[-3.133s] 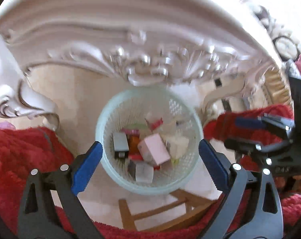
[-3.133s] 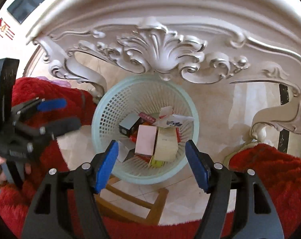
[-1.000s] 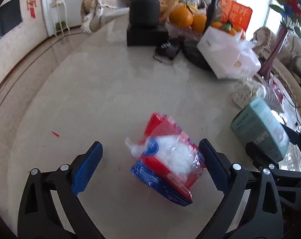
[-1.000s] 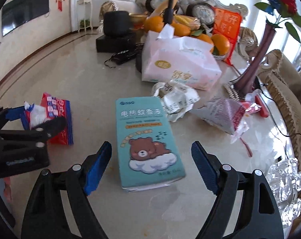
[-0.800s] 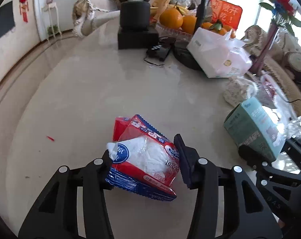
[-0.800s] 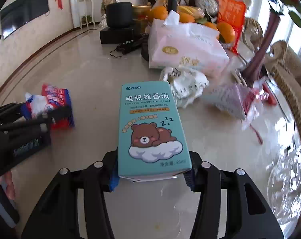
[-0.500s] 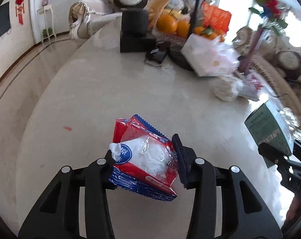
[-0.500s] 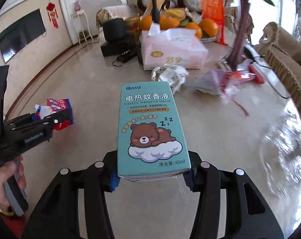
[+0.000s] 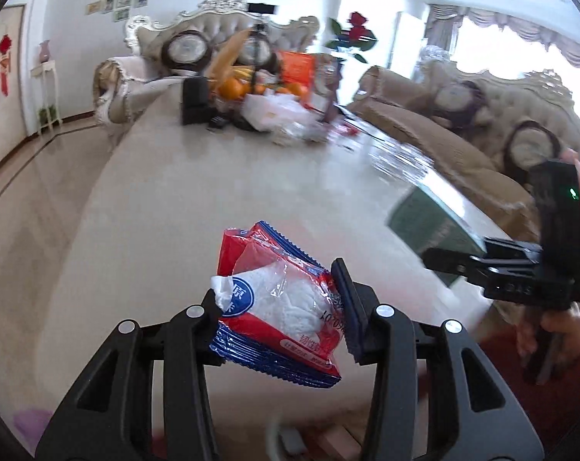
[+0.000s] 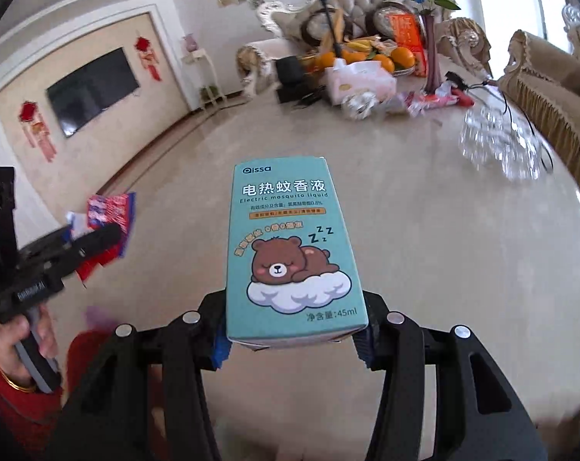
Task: Collect trash
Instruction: 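Carry the packet and teal box over the wastebasket and open both tools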
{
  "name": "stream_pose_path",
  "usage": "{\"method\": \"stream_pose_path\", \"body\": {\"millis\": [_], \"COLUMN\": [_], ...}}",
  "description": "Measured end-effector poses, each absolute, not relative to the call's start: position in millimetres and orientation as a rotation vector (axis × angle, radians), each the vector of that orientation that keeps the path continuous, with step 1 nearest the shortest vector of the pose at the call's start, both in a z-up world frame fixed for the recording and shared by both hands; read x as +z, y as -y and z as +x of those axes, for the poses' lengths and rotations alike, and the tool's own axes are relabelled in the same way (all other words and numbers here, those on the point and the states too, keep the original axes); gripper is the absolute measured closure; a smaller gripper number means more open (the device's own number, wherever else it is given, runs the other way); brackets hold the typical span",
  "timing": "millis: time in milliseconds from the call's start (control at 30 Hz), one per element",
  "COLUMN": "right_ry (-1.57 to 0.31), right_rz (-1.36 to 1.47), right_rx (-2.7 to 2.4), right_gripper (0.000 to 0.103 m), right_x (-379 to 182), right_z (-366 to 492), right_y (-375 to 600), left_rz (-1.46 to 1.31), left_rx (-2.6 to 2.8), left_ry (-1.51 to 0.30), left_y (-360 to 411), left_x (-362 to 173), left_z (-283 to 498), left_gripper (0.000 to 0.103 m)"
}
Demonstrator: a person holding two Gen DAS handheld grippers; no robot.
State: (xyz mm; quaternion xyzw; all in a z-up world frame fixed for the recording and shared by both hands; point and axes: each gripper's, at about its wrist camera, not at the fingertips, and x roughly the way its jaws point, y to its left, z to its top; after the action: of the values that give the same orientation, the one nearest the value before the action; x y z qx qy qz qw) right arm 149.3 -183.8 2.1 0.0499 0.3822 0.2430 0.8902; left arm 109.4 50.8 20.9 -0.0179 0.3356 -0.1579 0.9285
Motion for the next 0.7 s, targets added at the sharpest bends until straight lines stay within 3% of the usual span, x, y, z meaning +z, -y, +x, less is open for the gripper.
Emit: {"method": "stream_pose_path", "body": {"millis": [300, 700], "right_ry": [-0.877, -1.298], "right_rz": [0.027, -0.009], "right_rx": [0.54, 0.439], "right_gripper": [0.055, 0.055], "right_x": [-17.3, -166.7], "right_z": [51.4, 84.6], "right_y": [189.1, 163.9], "left_rz": [-0.058, -0.125], "left_rx": [-0.366, -0.356], "left_ry": [-0.902, -1.242], "left_y": [-19.8, -10.0], "left_x": [-55.4, -173.7], "left_z": [14.9, 34.7], "left_gripper": [0.059, 0.059]}}
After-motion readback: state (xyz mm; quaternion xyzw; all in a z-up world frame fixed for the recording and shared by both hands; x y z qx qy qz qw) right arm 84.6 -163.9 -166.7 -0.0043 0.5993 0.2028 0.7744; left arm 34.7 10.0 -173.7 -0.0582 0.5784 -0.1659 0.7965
